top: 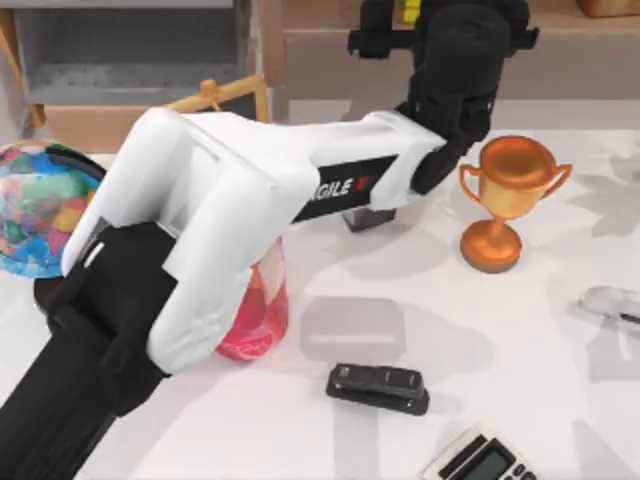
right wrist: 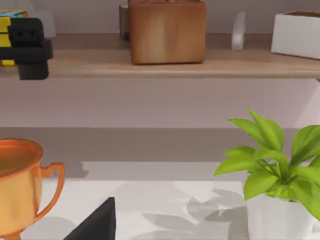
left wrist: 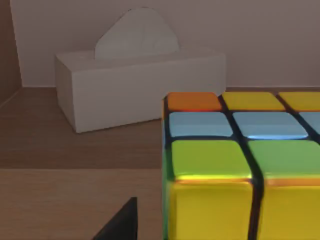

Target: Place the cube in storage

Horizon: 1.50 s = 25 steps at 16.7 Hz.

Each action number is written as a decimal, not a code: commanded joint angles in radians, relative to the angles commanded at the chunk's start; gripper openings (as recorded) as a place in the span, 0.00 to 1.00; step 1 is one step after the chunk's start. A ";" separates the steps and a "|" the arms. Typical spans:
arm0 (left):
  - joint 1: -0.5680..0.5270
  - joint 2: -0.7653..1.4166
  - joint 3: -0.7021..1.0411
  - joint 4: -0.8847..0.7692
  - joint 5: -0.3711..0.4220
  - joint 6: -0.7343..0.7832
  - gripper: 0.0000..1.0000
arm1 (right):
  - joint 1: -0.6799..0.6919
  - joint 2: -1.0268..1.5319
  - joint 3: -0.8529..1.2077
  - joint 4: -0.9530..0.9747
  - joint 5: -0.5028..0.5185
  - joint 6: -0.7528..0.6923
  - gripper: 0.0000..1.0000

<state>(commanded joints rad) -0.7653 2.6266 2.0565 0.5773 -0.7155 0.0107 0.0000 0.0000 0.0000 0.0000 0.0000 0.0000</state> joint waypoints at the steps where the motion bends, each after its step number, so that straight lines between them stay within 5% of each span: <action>1: 0.000 0.000 0.000 0.000 0.000 0.000 0.62 | 0.000 0.000 0.000 0.000 0.000 0.000 1.00; 9: 0.000 0.000 0.000 0.000 0.000 0.000 0.02 | 0.000 0.000 0.000 0.000 0.000 0.000 1.00; 19: -0.003 -0.004 0.002 0.001 -0.003 0.001 0.00 | 0.000 0.000 0.000 0.000 0.000 0.000 1.00; 25: -0.024 -0.118 0.032 0.066 -0.090 -0.027 0.00 | 0.000 0.000 0.000 0.000 0.000 0.000 1.00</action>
<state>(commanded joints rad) -0.7897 2.5083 2.0883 0.6433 -0.8055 -0.0164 0.0000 0.0000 0.0000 0.0000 0.0000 0.0000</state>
